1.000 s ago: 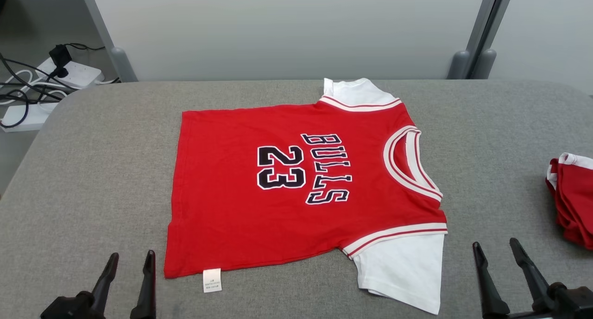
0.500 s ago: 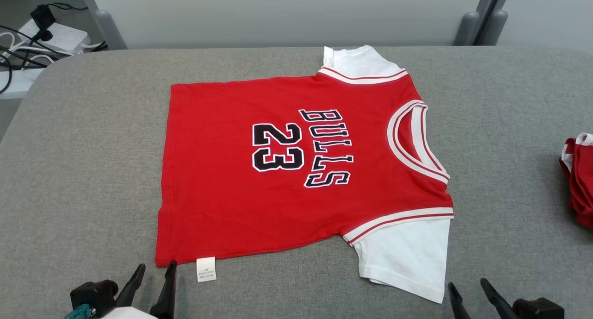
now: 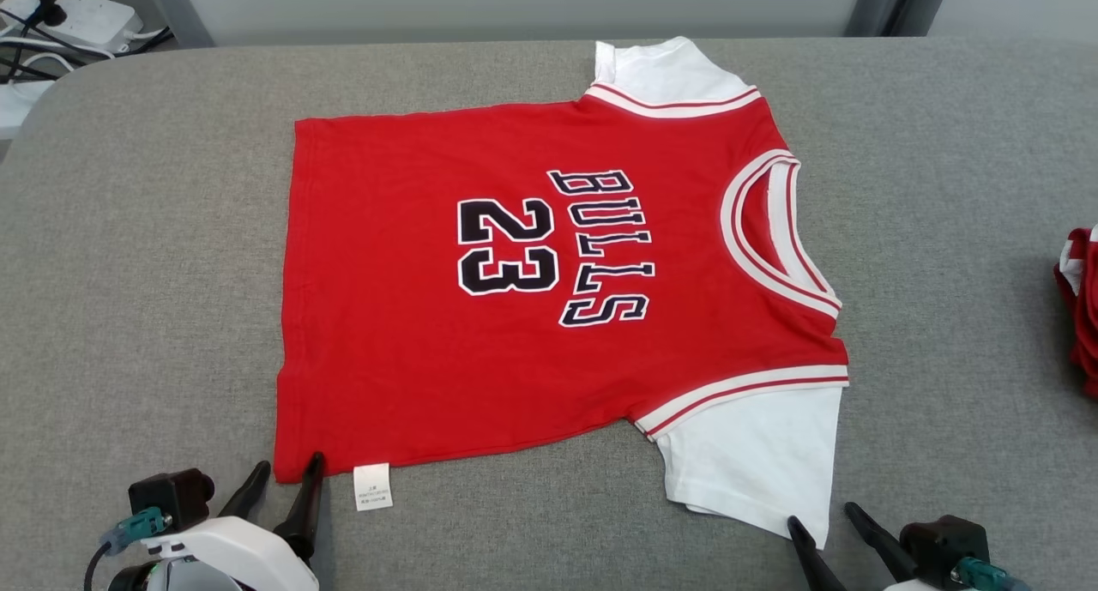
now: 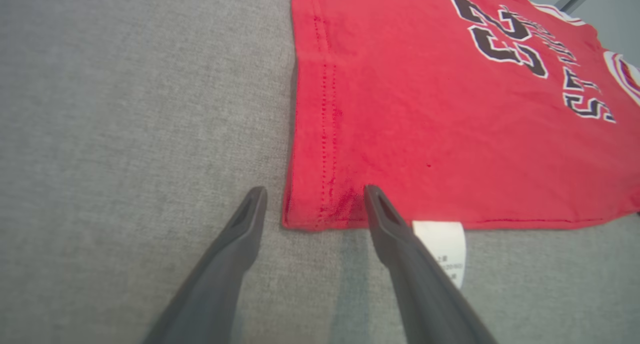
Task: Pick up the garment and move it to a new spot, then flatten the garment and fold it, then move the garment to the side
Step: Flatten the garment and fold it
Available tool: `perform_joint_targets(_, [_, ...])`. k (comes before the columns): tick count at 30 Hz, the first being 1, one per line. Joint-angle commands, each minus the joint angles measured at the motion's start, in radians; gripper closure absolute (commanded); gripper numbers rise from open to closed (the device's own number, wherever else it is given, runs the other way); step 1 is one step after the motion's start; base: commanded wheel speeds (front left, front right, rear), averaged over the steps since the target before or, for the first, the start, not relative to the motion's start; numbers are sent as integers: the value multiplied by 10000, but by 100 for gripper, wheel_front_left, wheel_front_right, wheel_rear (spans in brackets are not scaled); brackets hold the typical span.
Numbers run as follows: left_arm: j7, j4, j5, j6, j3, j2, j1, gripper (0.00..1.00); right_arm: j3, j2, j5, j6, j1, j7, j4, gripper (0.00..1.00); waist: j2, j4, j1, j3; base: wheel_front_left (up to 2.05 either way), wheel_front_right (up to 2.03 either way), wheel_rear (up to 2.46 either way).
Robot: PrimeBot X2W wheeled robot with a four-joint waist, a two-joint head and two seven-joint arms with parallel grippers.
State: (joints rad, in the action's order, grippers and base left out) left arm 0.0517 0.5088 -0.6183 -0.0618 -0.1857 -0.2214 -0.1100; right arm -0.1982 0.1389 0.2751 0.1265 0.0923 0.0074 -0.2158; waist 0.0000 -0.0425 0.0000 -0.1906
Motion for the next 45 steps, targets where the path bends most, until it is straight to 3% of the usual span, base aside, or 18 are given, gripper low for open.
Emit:
perform_joint_targets(1, [-32,-43,-43,-54,295,-307,-529,0,-275,201,33,42,-311,21,138,0,0,-37,0,-75,0,0,0])
perform_joint_targets(10, [-323,762,-306,-264,134,-231,-1018,0,-766,374,175,42,-854,330,-296,0,0,-40,0,-285,0,0,0])
perform_joint_targets(11, [-408,841,-335,-271,109,-226,-1020,0,-795,385,194,42,-873,362,-337,4,0,-41,0,-281,0,0,0])
perform_joint_targets(12, [-484,902,-376,-278,94,-212,-1015,25,-821,397,198,42,-874,429,-396,51,0,-45,0,-272,0,0,0])
perform_joint_targets(13, [-540,923,-458,-287,114,-182,-1005,62,-843,406,201,42,-869,499,-452,67,0,-51,0,-261,0,0,0])
perform_joint_targets(14, [-626,932,-508,-293,107,-172,-990,100,-839,402,213,42,-869,497,-470,100,0,-59,0,-246,0,0,0])
perform_joint_targets(25, [-1419,-167,-974,15,236,-286,-241,100,127,386,525,42,66,831,163,100,0,-118,0,-117,0,0,0])
perform_joint_targets(30, [-1832,-1393,-1111,440,495,-691,626,100,887,106,671,42,1145,1296,1324,100,0,13,0,-51,0,0,0])
perform_joint_targets(38, [-2599,-3478,-1481,1383,1057,-1098,2135,100,1273,-252,112,42,2684,2423,3385,100,0,432,0,-10,0,0,0])
perform_joint_targets(45, [-3256,-5105,-1681,1936,1284,-1320,2541,100,1233,-102,194,42,2243,3304,4394,100,0,601,0,-323,0,0,0])
